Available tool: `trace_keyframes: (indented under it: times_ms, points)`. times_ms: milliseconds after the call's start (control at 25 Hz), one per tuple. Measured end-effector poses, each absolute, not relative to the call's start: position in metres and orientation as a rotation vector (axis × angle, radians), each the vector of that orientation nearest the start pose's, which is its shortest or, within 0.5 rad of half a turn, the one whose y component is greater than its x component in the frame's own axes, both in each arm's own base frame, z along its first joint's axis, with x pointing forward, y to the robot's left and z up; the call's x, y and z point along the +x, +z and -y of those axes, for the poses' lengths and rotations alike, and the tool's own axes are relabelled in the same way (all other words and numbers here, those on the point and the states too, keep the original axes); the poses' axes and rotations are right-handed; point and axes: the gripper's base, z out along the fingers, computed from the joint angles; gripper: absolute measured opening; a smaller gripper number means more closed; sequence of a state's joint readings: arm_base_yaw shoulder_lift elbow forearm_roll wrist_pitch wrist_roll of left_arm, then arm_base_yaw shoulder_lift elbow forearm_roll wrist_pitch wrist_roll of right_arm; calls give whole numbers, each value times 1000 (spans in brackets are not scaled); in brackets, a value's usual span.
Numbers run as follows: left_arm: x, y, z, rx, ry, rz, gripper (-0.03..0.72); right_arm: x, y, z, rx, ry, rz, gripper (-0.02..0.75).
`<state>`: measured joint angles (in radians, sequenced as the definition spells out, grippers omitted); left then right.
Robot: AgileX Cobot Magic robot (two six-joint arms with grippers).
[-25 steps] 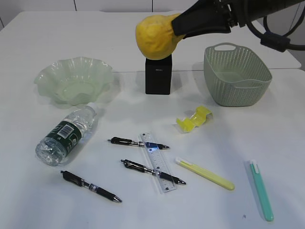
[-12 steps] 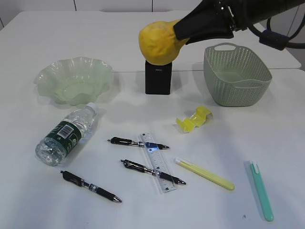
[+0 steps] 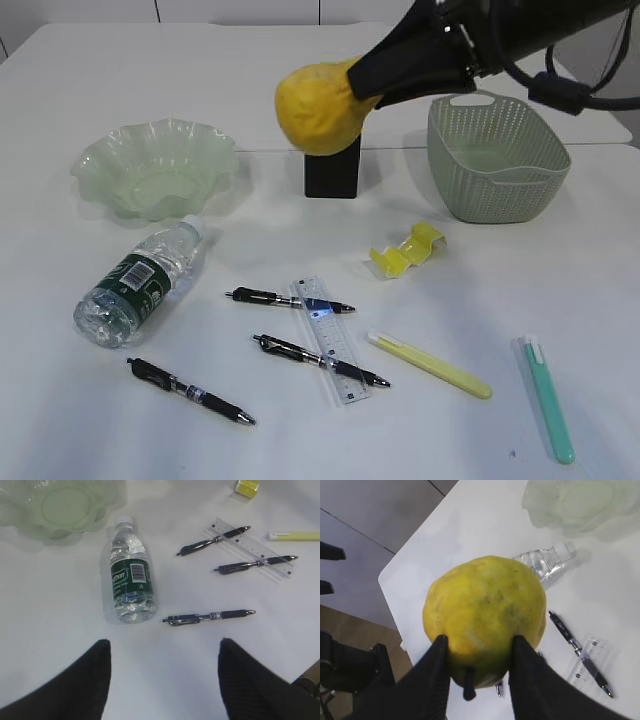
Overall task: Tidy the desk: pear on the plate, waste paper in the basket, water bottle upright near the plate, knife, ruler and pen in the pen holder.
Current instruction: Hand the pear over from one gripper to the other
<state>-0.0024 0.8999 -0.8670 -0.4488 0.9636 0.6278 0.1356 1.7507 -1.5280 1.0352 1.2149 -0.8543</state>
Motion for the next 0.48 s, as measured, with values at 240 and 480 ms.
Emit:
trace_keyframes:
  times_ms: [240,480]
  points:
    - [169,335,32,595,-259,-2305,540,344,332,-143,-905,1134,-2230,251]
    - [191,344,32,604,-257,-2318,545,343,332,-144,-901,1132,-2243,251]
